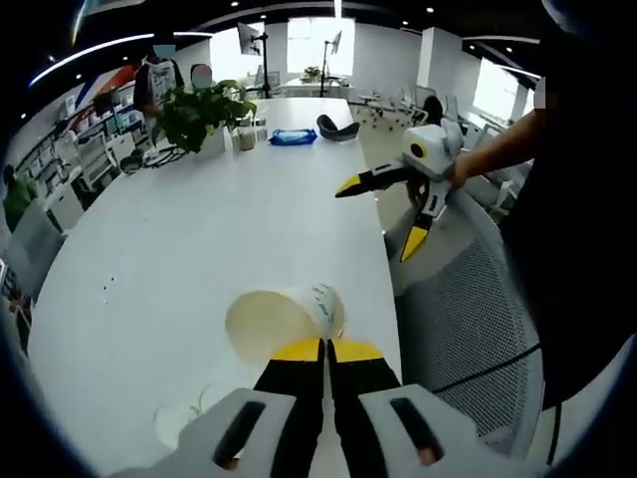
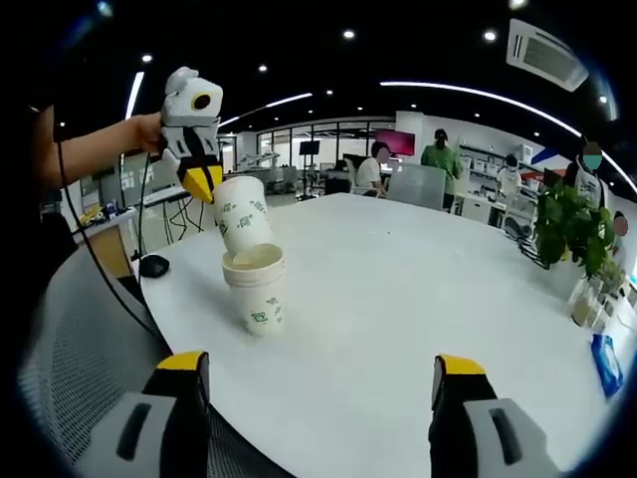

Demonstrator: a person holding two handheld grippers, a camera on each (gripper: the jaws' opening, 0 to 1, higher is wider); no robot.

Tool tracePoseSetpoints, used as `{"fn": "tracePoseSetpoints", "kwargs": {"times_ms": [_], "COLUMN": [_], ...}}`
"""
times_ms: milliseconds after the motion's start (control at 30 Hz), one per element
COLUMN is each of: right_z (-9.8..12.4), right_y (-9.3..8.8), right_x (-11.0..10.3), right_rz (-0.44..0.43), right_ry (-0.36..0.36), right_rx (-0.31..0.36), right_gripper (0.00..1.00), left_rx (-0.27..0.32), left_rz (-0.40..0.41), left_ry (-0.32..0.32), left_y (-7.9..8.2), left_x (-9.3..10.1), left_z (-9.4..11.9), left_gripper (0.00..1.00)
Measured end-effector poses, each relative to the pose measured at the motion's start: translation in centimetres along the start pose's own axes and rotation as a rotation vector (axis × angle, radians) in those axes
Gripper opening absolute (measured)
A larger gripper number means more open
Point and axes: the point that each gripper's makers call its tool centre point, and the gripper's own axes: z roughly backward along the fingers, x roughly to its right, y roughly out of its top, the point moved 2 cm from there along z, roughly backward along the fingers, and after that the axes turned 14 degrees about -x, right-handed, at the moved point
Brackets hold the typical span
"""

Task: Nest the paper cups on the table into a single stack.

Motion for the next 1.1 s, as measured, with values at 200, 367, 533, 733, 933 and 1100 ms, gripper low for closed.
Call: {"fn": "tracePoseSetpoints", "kwargs": {"times_ms": [200, 367, 533, 733, 933, 1100], "right_z": [0.0, 0.0, 0.0, 0.0, 0.1, 0.1], "right_y": [-0.1, -0.1, -0.2, -0.1, 0.0, 0.1], "right_x": [0.1, 0.2, 0.2, 0.3, 0.2, 0.2], "right_rz": [0.0, -0.004, -0.013, -0.015, -0.015, -0.017], "right_ry": [0.0, -0.004, -0.002, -0.004, -0.003, -0.001], "right_rx": [-0.002, -0.002, -0.01, 0.003, 0.012, 0.015], "right_gripper": [0.92, 0.92, 0.9, 0.91, 0.92, 0.92], "left_rx": [0.004, 0.003, -0.002, -0.002, 0.002, 0.012], "left_rz": [-0.019, -0.035, -0.042, -0.039, -0.034, -0.02], "left_ry": [0.004, -0.002, -0.007, -0.01, -0.004, 0.012], "left_y": [0.5, 1.0, 1.2, 1.3, 1.3, 1.0], "left_x": [-0.2, 0.1, 0.1, 0.1, 0.0, -0.5], "left_z": [-0.2, -0.6, -1.0, -1.5, -1.5, -1.1], "left_gripper": [0.0, 0.0, 0.0, 0.03, 0.05, 0.09]}}
